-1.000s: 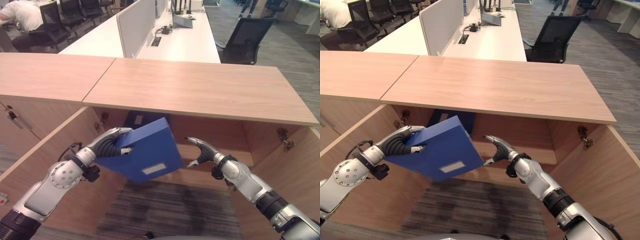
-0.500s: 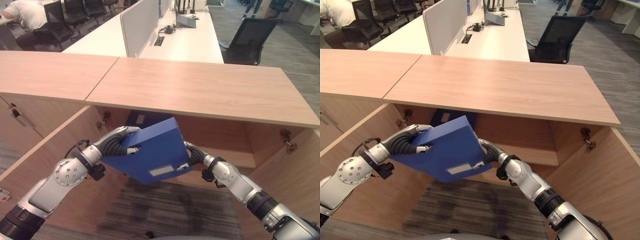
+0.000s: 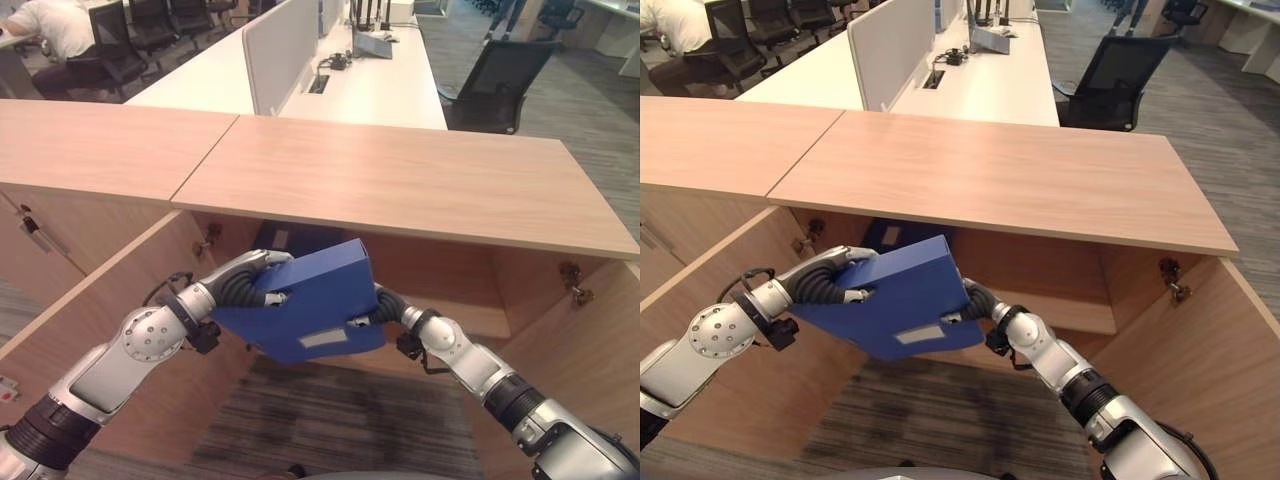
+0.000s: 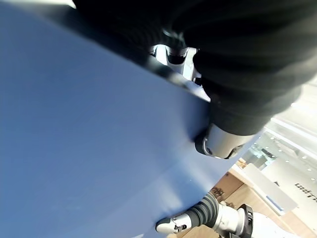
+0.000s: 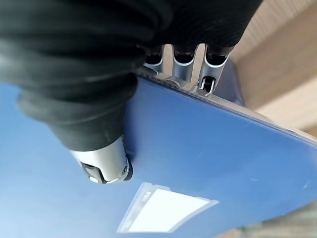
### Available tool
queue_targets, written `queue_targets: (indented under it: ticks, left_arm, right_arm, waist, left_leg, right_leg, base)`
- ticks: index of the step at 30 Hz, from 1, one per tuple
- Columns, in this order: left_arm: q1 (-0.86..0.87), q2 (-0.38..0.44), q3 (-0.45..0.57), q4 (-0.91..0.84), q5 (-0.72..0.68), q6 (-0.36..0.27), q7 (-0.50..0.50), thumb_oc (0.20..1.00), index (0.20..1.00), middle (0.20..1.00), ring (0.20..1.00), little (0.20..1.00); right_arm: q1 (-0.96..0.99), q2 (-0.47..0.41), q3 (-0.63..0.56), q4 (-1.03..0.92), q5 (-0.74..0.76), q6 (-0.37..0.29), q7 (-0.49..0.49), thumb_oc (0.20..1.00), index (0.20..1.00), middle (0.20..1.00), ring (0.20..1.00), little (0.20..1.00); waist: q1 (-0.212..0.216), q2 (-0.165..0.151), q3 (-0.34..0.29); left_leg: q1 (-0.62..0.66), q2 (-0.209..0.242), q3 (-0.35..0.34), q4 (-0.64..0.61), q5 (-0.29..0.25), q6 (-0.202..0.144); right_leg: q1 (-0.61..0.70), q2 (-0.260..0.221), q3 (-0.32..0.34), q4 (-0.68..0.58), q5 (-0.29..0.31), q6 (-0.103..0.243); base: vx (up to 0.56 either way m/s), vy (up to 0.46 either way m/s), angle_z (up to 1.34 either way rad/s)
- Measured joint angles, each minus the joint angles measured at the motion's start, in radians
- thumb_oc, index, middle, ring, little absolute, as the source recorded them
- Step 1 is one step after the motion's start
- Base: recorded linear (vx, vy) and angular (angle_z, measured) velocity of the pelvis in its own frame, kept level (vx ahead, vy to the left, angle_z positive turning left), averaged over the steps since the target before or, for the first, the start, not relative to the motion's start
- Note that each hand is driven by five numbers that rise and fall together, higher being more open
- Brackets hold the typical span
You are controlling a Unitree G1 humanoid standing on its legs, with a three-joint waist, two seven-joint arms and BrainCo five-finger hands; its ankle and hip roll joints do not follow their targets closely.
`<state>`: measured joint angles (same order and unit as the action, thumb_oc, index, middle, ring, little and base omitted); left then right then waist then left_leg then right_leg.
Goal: Put the empty folder in the office cabinet
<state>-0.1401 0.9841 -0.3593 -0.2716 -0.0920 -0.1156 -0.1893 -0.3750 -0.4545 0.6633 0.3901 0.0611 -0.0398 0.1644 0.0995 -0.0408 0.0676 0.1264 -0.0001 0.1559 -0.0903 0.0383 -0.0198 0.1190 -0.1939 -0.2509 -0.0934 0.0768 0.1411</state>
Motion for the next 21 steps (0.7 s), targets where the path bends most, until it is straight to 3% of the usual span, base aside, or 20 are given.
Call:
queue_targets:
  ticks: [12,13,14,15,18,20,21]
  left_arm:
    - [-0.026,-0.029,-0.037,0.041,-0.041,0.027,-0.015,0.200,0.200,0.200,0.200,0.200]
    - [-0.026,-0.052,-0.044,0.064,-0.041,0.027,-0.019,0.457,0.457,0.457,0.457,0.457]
    - [-0.026,-0.067,-0.050,0.079,-0.041,0.027,-0.025,0.934,0.934,0.934,0.934,0.934]
    - [-0.026,-0.075,-0.059,0.086,-0.041,0.028,-0.028,1.000,1.000,1.000,1.000,1.000]
    - [-0.026,-0.092,-0.070,0.094,-0.058,0.028,-0.027,1.000,1.000,1.000,1.000,1.000]
    - [0.018,-0.157,-0.048,0.119,-0.098,0.027,-0.031,1.000,1.000,1.000,1.000,1.000]
    - [0.026,-0.196,-0.039,0.121,-0.107,0.028,-0.032,1.000,1.000,1.000,1.000,1.000]
  right_arm:
    - [0.002,0.004,0.014,0.036,0.038,0.006,0.025,0.200,0.200,0.200,0.200,0.200]
    - [0.004,0.005,0.014,0.053,0.038,0.006,0.035,0.200,0.200,0.200,0.200,0.200]
    - [0.013,0.006,0.013,0.060,0.041,0.006,0.037,0.200,0.200,0.200,0.200,0.200]
    - [0.018,0.009,0.014,0.075,0.045,0.005,0.043,0.200,0.200,0.200,0.200,0.200]
    - [0.062,0.037,0.009,0.111,0.077,-0.007,0.062,0.200,0.200,0.200,0.200,0.200]
    - [0.156,0.135,-0.035,0.204,0.134,-0.020,0.075,0.200,0.200,0.200,0.200,0.200]
    - [0.183,0.157,-0.023,0.233,0.176,0.005,0.087,0.200,0.200,0.200,0.200,0.200]
  waist:
    - [0.001,-0.028,-0.025]
    - [0.002,-0.028,-0.027]
    - [0.004,-0.028,-0.027]
    - [0.005,-0.028,-0.028]
    - [0.005,-0.029,-0.030]
    - [0.001,-0.025,-0.037]
    - [0.000,-0.025,-0.036]
  left_leg:
    - [-0.001,-0.001,0.006,0.000,0.000,0.000]
    - [-0.001,-0.001,0.006,0.000,0.000,0.000]
    - [-0.001,-0.001,0.006,0.000,0.000,0.000]
    - [-0.001,-0.001,0.006,0.000,0.000,0.000]
    - [-0.001,-0.002,0.006,0.000,0.000,0.000]
    - [0.000,-0.003,0.006,0.000,-0.001,0.000]
    - [-0.003,-0.003,0.006,0.000,0.000,0.000]
  right_leg:
    - [-0.004,-0.001,0.007,0.000,0.000,0.000]
    - [-0.004,-0.001,0.007,0.000,0.000,0.000]
    - [-0.004,-0.001,0.007,0.000,0.000,0.000]
    - [-0.005,-0.001,0.007,0.000,0.000,0.000]
    - [-0.005,-0.001,0.007,0.003,0.000,0.000]
    - [-0.004,-0.002,0.007,0.005,0.000,0.000]
    - [-0.008,-0.002,0.008,0.006,0.000,0.000]
  base:
    - [0.00,0.001,-0.01]
    - [0.00,0.000,0.00]
    - [0.00,0.000,0.00]
    - [0.00,0.000,0.00]
    - [0.00,0.011,0.00]
    - [-0.02,0.037,-0.01]
    - [-0.01,0.044,-0.01]
